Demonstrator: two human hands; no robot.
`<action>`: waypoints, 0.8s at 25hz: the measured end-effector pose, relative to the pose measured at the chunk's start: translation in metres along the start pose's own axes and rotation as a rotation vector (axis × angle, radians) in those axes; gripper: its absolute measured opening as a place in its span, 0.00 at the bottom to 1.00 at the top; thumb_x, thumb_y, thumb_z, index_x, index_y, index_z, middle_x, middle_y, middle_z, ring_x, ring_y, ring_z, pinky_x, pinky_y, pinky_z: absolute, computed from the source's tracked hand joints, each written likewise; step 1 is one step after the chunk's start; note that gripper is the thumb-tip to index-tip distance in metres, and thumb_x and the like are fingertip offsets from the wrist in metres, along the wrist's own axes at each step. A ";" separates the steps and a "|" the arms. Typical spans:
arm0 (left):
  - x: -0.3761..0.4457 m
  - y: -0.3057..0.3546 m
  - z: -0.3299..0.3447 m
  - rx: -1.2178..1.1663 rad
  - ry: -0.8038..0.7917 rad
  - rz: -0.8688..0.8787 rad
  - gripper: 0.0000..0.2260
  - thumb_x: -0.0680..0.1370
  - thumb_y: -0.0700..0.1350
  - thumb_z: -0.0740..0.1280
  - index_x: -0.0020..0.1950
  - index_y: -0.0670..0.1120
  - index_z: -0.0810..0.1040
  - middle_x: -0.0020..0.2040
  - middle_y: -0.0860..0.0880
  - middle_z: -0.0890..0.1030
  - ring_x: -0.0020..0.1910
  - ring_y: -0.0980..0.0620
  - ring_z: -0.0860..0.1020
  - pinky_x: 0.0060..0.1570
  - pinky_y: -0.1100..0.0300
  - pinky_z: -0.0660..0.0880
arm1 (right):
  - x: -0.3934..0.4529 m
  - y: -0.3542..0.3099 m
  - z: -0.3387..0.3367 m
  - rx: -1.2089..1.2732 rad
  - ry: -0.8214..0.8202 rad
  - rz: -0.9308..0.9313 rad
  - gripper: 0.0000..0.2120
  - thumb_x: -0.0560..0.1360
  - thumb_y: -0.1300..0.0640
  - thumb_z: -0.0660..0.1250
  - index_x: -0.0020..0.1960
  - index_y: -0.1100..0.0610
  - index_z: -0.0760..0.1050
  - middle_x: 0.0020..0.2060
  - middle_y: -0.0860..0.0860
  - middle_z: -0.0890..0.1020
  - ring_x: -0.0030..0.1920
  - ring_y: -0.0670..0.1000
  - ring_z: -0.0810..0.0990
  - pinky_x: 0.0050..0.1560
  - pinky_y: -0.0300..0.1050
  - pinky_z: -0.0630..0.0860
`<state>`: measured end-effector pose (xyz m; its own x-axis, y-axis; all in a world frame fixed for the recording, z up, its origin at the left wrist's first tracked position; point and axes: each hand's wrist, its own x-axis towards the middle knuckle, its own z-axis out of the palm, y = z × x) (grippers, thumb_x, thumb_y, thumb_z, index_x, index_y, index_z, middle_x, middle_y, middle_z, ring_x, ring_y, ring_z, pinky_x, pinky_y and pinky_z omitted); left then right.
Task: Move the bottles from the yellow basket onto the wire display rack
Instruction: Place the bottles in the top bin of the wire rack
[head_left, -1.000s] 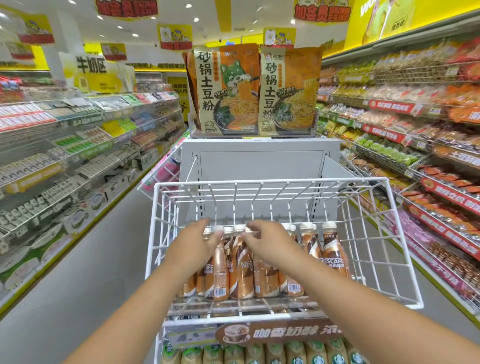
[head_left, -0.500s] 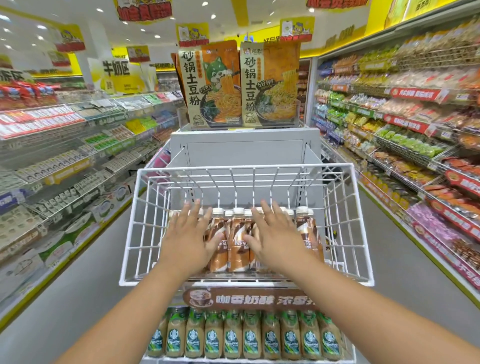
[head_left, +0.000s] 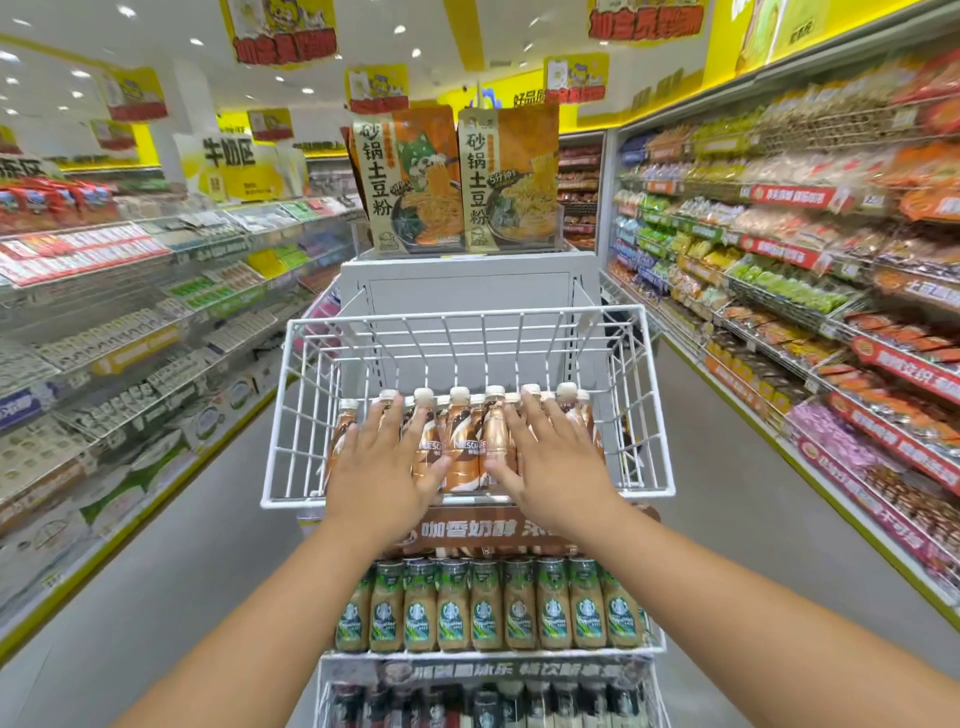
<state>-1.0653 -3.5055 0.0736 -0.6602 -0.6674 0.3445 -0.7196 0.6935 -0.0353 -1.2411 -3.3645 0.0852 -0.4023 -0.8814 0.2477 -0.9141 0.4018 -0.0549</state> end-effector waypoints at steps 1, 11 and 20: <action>-0.010 -0.001 -0.007 -0.009 0.008 0.008 0.35 0.80 0.70 0.41 0.83 0.55 0.46 0.84 0.49 0.45 0.82 0.46 0.42 0.80 0.44 0.47 | -0.011 -0.005 -0.004 -0.004 0.010 0.006 0.39 0.81 0.30 0.45 0.83 0.48 0.36 0.84 0.51 0.42 0.83 0.55 0.40 0.80 0.56 0.43; -0.144 -0.016 -0.082 -0.103 0.009 0.124 0.35 0.80 0.69 0.43 0.83 0.55 0.43 0.84 0.48 0.43 0.82 0.46 0.43 0.80 0.43 0.47 | -0.164 -0.084 -0.060 -0.013 0.001 0.123 0.38 0.81 0.31 0.45 0.84 0.48 0.38 0.83 0.50 0.42 0.83 0.55 0.40 0.82 0.58 0.47; -0.242 0.009 -0.138 -0.180 0.035 0.242 0.34 0.81 0.68 0.46 0.83 0.54 0.47 0.84 0.48 0.46 0.82 0.47 0.43 0.80 0.46 0.44 | -0.284 -0.115 -0.107 -0.009 0.069 0.216 0.37 0.82 0.32 0.48 0.84 0.49 0.44 0.84 0.51 0.46 0.83 0.55 0.44 0.81 0.58 0.51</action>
<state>-0.8819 -3.3003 0.1189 -0.7980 -0.4691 0.3783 -0.4902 0.8704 0.0453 -1.0164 -3.1336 0.1246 -0.5839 -0.7557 0.2965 -0.8064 0.5819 -0.1052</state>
